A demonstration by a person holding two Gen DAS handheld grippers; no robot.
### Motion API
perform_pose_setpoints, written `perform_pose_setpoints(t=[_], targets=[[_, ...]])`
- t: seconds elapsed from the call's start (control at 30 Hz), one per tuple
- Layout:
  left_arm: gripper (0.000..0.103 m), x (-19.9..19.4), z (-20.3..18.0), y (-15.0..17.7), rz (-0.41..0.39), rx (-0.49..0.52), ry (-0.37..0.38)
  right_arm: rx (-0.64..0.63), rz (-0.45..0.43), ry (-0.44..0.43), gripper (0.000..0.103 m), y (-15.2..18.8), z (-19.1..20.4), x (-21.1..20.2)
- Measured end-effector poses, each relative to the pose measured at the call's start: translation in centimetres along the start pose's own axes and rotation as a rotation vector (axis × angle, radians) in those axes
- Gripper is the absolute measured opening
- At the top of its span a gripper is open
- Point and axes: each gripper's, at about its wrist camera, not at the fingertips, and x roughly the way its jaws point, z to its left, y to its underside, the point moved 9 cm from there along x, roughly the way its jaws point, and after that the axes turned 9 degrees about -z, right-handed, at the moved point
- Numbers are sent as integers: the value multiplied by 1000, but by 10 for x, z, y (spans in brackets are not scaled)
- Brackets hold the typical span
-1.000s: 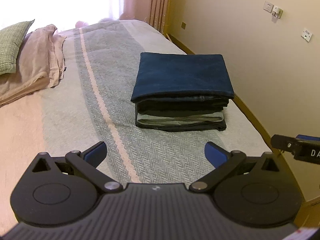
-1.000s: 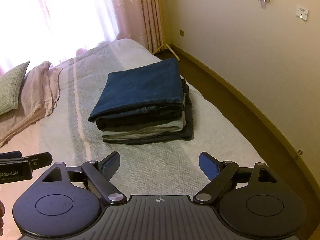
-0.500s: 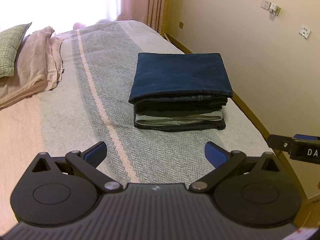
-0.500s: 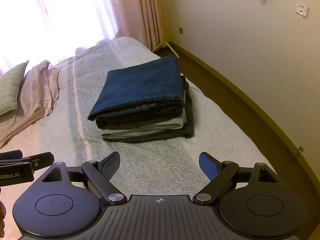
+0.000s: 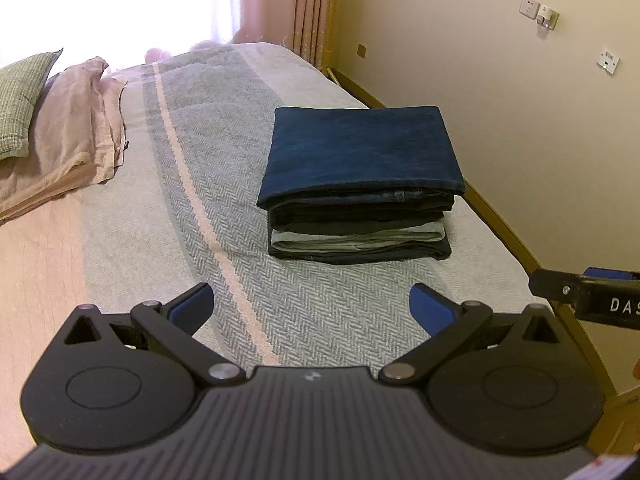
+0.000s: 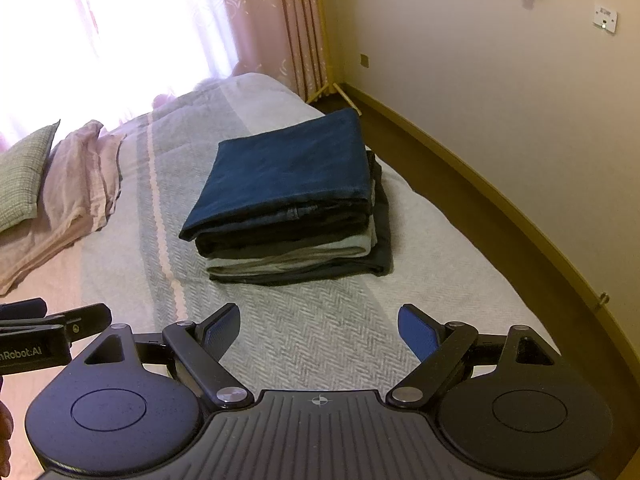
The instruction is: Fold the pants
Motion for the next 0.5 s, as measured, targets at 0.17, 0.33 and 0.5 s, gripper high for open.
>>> perform_pose_setpoints(t=[0.17,0.33,0.5], targets=[[102,0,0,0,2,-3,-4,-4,0,-2,83,2,0,-2],[102,1,0,0,4,2,-6,-5,-4,-2,83,2,0,-2],[102,1,0,0,3,7,-8,-4,-5,-2,83,1,-1,-2]])
